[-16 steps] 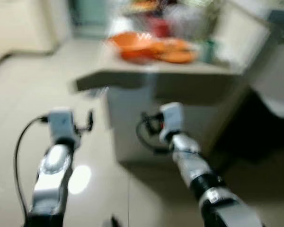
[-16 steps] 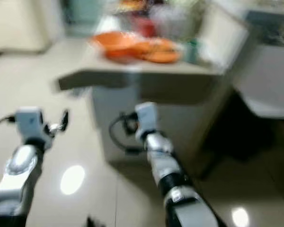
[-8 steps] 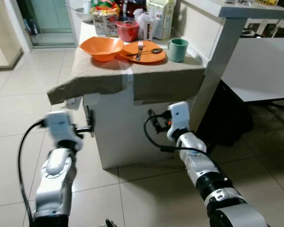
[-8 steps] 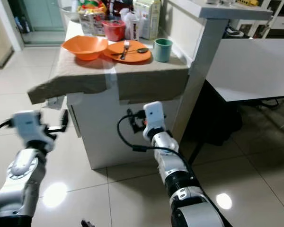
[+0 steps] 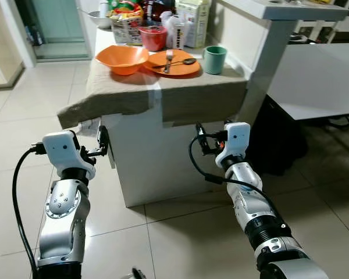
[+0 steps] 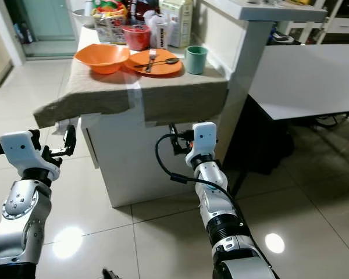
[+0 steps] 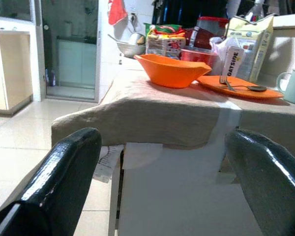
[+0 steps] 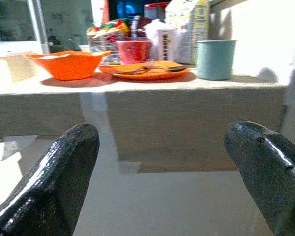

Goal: Setting the table

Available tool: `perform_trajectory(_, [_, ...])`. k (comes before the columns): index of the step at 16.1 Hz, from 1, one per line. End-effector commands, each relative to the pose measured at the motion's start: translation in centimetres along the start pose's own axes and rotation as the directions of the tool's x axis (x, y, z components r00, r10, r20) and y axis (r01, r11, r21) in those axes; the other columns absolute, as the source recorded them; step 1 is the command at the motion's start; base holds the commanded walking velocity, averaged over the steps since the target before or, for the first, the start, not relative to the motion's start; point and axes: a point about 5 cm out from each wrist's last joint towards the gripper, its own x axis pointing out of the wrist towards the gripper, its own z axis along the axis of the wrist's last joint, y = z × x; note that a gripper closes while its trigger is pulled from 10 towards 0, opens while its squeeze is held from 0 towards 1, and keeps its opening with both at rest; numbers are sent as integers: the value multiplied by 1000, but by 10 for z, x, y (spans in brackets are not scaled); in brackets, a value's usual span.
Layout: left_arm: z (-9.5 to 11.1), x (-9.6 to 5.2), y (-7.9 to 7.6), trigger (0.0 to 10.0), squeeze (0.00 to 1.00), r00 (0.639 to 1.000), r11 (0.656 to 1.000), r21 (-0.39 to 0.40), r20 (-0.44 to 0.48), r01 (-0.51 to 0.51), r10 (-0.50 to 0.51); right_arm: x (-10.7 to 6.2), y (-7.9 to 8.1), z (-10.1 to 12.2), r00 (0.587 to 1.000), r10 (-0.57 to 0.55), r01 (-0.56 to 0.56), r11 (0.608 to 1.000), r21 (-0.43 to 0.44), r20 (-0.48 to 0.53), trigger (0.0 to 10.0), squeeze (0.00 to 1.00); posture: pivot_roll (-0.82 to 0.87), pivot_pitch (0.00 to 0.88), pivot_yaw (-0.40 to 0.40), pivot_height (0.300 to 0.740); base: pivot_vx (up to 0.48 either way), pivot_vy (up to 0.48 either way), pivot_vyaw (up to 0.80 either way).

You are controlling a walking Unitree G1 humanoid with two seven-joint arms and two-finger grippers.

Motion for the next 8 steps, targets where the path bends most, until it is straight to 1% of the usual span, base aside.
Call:
perform_trajectory(1, [5,3,-2,10000,0,1000,1000,10,10,14,-14,-1,-5,2,1000,-21,21,1000,-6,18,10000,0,-6,0,17,740,0,0,0])
perform_trajectory(3, [3,3,0,10000,0,1000,1000,17,-1,19,-19,-3,-4,0,1000,-25,25,1000,-9,9,10000,0,-8,0,22,740,0,0,0])
perform_trajectory(8, [-4,1,-2,10000,0,1000,1000,-11,-26,10,-11,-3,0,-2,1000,0,0,1000,-12,-8,10000,0,-12,0,19,740,0,0,0])
